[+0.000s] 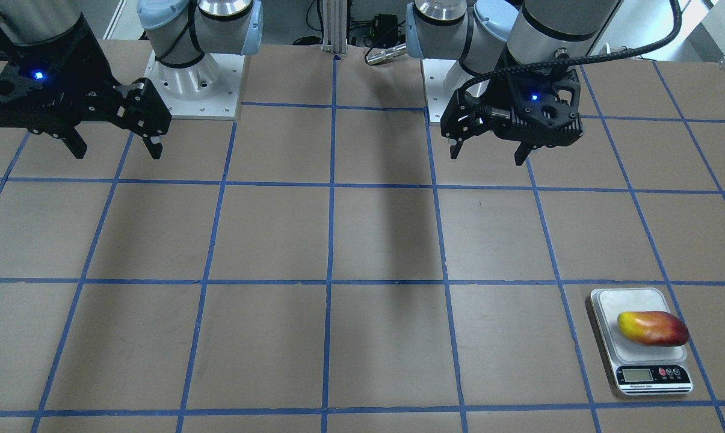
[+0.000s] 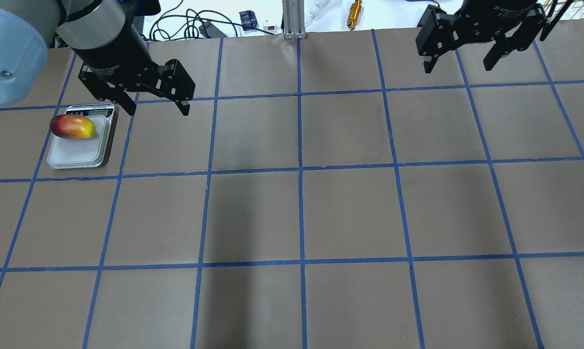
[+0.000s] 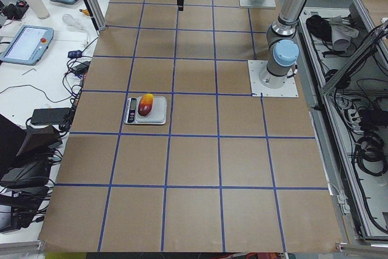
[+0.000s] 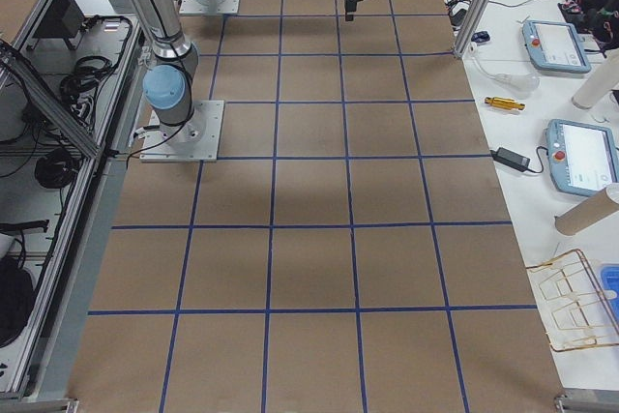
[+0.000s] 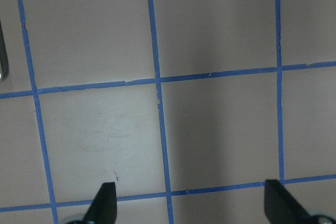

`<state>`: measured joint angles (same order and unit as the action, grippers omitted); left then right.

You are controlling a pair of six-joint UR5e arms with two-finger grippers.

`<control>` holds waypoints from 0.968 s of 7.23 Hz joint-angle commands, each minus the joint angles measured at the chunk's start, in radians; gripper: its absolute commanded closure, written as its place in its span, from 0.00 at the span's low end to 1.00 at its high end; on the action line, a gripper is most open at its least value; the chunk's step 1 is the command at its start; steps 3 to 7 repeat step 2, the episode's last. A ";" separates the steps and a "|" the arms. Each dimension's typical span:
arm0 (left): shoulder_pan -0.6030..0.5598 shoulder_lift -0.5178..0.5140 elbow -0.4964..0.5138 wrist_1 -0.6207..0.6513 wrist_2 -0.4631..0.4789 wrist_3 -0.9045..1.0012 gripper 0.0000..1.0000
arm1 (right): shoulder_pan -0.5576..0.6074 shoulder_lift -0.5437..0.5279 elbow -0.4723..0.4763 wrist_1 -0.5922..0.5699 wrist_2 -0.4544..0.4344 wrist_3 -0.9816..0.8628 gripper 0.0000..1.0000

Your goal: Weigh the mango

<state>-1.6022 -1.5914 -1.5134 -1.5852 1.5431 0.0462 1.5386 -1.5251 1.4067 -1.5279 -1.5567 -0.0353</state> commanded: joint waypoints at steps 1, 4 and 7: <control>0.005 0.001 -0.002 0.001 0.000 0.015 0.00 | 0.000 0.000 0.000 0.000 0.000 0.000 0.00; 0.005 0.002 -0.002 0.001 0.002 0.038 0.00 | 0.000 0.000 0.000 0.000 0.000 0.000 0.00; 0.005 0.002 -0.002 0.001 0.002 0.038 0.00 | 0.000 0.000 0.000 0.000 0.000 0.000 0.00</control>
